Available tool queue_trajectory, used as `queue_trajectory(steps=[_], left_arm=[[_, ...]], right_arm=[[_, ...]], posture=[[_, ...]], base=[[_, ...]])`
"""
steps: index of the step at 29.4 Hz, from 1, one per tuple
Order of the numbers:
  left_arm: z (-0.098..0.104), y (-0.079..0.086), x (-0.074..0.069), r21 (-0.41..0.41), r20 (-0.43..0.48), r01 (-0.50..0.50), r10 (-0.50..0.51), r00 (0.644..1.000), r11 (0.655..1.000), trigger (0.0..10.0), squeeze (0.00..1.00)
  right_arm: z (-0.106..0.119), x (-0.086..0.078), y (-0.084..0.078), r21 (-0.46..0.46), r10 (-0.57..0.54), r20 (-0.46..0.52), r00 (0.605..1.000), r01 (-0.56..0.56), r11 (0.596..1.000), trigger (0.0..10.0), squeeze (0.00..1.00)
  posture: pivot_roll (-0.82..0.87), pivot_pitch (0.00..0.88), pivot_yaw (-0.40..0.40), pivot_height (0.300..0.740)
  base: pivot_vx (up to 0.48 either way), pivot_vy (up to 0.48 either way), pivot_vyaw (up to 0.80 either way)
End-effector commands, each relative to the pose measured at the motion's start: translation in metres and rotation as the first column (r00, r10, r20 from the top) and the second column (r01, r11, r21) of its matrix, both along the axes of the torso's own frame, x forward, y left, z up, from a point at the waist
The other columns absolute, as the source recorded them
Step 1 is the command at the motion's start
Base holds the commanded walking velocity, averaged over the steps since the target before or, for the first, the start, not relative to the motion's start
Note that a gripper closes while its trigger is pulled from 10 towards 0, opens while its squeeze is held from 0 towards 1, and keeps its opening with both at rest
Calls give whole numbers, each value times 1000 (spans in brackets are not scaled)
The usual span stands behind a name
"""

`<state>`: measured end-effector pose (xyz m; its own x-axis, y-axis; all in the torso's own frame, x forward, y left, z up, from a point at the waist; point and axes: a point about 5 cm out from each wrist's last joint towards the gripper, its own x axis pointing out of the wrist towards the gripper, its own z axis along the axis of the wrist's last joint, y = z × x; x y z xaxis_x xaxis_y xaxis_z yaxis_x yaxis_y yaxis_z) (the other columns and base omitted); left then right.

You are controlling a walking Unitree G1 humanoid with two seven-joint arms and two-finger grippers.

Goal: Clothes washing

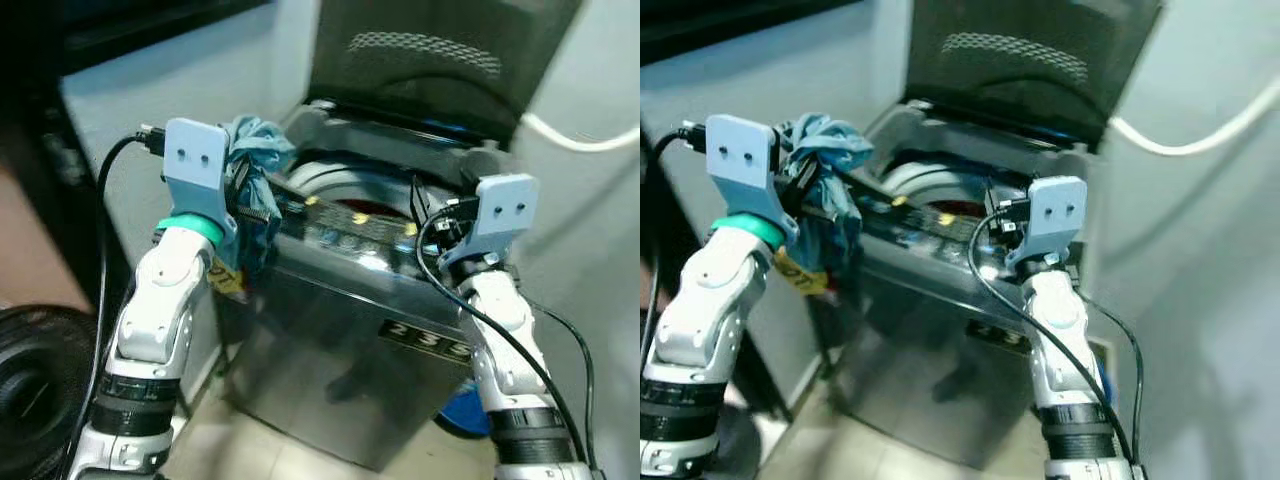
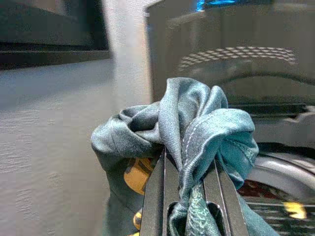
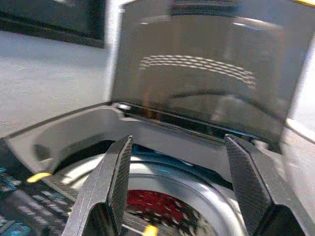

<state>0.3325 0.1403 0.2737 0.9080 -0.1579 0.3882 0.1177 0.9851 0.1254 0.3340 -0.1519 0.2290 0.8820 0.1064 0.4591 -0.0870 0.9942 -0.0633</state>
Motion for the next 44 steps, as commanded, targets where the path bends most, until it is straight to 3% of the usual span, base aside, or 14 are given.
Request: queue_trajectory(steps=[1, 18, 36, 44], left_arm=[[1, 1, -2, -7, 8, 5, -5, 1000, 1000, 10000, 0], [5, 3, -2, -6, 25, -11, 12, 1000, 1000, 10000, 0], [7, 4, -1, -9, 36, -30, 31, 999, 999, 10000, 0], [6, -4, -5, 6, 39, 13, -13, 999, 1000, 10000, 0]], right_arm=[[0, 0, -2, 33, -1, -11, 1000, 2, 999, 10000, 0], [2, 1, -3, 79, 0, -7, 1000, 1, 997, 10000, 0], [4, -1, 6, 36, 35, 21, 999, -36, 999, 10000, 0], [4, -2, 5, 35, 28, 20, 999, -29, 999, 10000, 0]], posture=[[49, 0, -3, 740], [58, 0, -1, 740], [59, 0, -1, 740], [56, 0, 1, 740]], base=[[0, 0, -800], [0, 0, -800], [466, 0, 0], [0, 0, 0]])
